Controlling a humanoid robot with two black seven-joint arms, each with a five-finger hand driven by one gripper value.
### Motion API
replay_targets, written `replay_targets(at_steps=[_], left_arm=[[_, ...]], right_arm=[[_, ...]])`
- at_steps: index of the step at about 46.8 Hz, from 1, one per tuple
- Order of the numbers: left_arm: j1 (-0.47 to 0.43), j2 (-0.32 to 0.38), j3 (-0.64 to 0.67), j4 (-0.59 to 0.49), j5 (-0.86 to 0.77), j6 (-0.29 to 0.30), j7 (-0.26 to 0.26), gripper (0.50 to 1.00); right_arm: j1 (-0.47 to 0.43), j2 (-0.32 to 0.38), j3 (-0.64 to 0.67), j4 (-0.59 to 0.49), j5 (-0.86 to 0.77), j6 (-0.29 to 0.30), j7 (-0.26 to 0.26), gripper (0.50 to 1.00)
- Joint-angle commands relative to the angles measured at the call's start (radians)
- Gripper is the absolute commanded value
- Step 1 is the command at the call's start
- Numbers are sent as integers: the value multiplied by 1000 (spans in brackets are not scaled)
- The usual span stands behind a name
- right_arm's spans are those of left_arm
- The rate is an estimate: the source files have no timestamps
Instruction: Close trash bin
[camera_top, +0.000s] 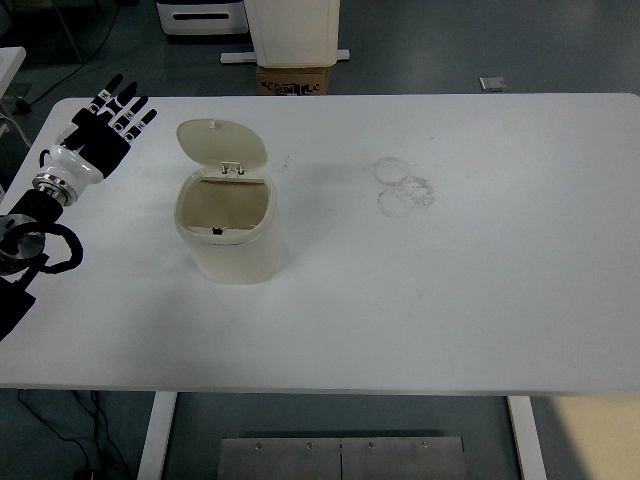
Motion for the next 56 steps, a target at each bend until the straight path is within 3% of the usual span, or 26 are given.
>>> replay_targets(at_steps=[1, 20, 56], left_arm=[[1, -2, 0, -1, 0, 8, -1, 1000], [11, 3, -2, -81, 11, 68, 7, 1000], [12, 9, -5, -81, 11, 60, 9, 1000]], right_arm=[[0, 0, 0, 0, 0, 1, 0, 991], [0, 0, 0, 0, 0, -1, 0, 991], [0, 0, 0, 0, 0, 1, 0, 991]])
